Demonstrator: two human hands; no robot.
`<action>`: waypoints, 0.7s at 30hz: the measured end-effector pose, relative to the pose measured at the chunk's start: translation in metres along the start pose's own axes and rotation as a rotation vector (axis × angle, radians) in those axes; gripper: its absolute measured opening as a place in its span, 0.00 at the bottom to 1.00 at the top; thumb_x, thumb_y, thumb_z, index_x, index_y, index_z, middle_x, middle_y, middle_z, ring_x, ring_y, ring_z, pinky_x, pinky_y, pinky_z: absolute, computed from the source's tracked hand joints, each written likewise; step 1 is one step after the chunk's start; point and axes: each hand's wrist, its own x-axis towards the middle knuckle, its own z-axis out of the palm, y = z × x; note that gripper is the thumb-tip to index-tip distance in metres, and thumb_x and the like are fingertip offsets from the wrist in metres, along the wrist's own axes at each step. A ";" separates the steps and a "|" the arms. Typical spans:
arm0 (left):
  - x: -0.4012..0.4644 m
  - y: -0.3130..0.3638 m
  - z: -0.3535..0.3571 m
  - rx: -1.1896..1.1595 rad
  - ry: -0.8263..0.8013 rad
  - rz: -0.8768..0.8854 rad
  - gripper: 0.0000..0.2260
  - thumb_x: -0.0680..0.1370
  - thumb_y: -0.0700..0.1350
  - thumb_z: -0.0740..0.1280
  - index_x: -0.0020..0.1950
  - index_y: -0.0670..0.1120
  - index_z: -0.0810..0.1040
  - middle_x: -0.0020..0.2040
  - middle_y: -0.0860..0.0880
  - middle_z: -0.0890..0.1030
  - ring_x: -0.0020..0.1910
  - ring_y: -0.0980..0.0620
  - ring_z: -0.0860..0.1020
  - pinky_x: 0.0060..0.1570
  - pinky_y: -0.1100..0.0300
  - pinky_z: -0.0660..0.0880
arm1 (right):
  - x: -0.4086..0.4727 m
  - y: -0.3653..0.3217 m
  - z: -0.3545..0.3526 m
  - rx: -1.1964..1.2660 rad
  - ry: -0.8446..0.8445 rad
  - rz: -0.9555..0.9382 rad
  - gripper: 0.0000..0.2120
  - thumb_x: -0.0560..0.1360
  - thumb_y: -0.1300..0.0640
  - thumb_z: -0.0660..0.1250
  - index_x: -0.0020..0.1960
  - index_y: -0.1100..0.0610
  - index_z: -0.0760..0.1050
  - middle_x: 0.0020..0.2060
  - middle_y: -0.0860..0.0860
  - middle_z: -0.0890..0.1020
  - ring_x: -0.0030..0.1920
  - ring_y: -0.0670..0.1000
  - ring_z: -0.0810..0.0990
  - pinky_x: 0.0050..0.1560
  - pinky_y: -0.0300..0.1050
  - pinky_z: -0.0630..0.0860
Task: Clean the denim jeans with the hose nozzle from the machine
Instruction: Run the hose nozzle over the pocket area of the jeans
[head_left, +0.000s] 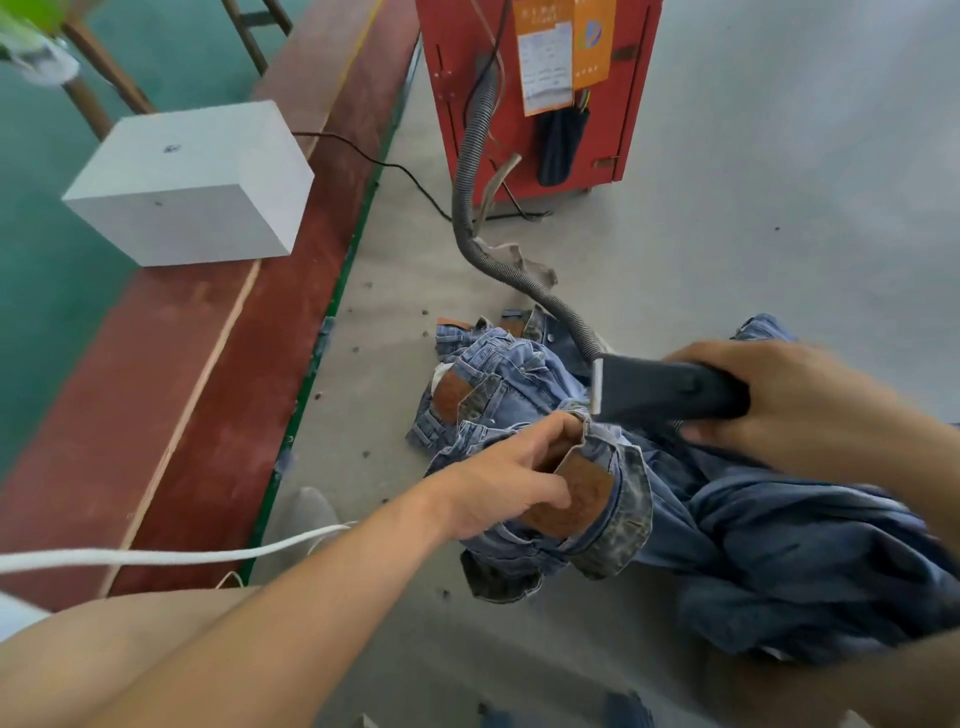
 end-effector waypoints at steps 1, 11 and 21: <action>-0.001 0.001 0.002 0.024 0.013 0.009 0.22 0.79 0.27 0.61 0.67 0.47 0.71 0.53 0.54 0.81 0.54 0.54 0.78 0.57 0.54 0.78 | 0.000 0.002 -0.006 -0.022 -0.004 0.022 0.22 0.69 0.50 0.78 0.56 0.30 0.75 0.41 0.30 0.81 0.45 0.34 0.78 0.43 0.33 0.70; 0.002 -0.005 0.004 0.250 -0.021 -0.001 0.33 0.77 0.34 0.64 0.76 0.62 0.67 0.71 0.48 0.77 0.69 0.39 0.74 0.72 0.37 0.69 | 0.009 -0.011 -0.004 0.050 0.068 -0.008 0.15 0.70 0.43 0.77 0.53 0.33 0.76 0.38 0.33 0.82 0.42 0.31 0.78 0.38 0.34 0.70; 0.012 -0.014 -0.039 -0.436 0.204 -0.245 0.10 0.83 0.43 0.66 0.61 0.40 0.81 0.52 0.41 0.86 0.46 0.47 0.85 0.49 0.54 0.84 | -0.006 0.000 0.002 -0.157 -0.017 -0.041 0.24 0.71 0.47 0.75 0.61 0.28 0.73 0.42 0.32 0.82 0.43 0.41 0.80 0.44 0.47 0.77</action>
